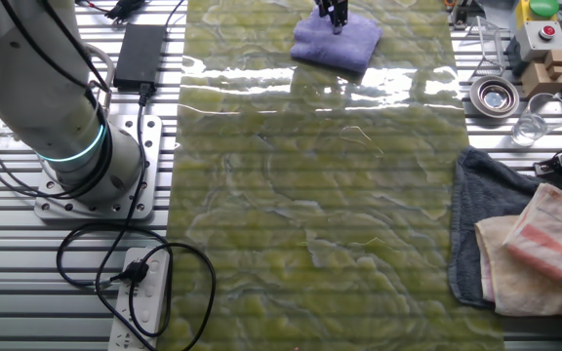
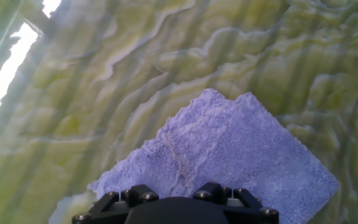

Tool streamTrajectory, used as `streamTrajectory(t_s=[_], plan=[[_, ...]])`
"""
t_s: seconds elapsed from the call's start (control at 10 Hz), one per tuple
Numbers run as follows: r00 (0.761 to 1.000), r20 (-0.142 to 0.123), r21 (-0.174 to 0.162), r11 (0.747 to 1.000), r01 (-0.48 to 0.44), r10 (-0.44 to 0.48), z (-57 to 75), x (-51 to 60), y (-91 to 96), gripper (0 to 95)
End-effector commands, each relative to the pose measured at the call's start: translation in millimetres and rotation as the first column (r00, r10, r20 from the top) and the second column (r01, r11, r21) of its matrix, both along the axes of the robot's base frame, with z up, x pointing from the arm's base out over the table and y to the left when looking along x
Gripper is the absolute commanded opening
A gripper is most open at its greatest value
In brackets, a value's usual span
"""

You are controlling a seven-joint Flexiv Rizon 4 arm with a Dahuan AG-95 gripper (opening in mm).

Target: Clean the table with a cloth

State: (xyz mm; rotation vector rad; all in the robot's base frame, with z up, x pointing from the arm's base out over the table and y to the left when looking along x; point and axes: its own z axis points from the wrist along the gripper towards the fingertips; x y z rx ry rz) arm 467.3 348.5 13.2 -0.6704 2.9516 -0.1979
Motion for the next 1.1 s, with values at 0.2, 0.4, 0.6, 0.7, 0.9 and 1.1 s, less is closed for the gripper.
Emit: streamTrajectory(t_s=[0.2,0.4,0.6,0.7,0.9,1.1], plan=[[1.000,0.003,0.003,1.000,-0.003,0.003,0.0,0.2,0.9,57.0],[1.000,0.008,0.003,1.000,-0.003,0.003,-0.2,0.0,0.8,57.0],[1.000,0.013,0.003,1.000,-0.003,0.003,-0.5,-0.4,0.7,38.0],[1.000,0.017,0.003,1.000,-0.003,0.003,-0.6,-0.4,0.7,38.0],[1.000,0.021,0.002,1.000,-0.001,0.001,-0.6,-0.5,0.7,19.0],[1.000,0.025,0.001,1.000,0.003,-0.003,-0.9,-0.9,0.5,19.0]])
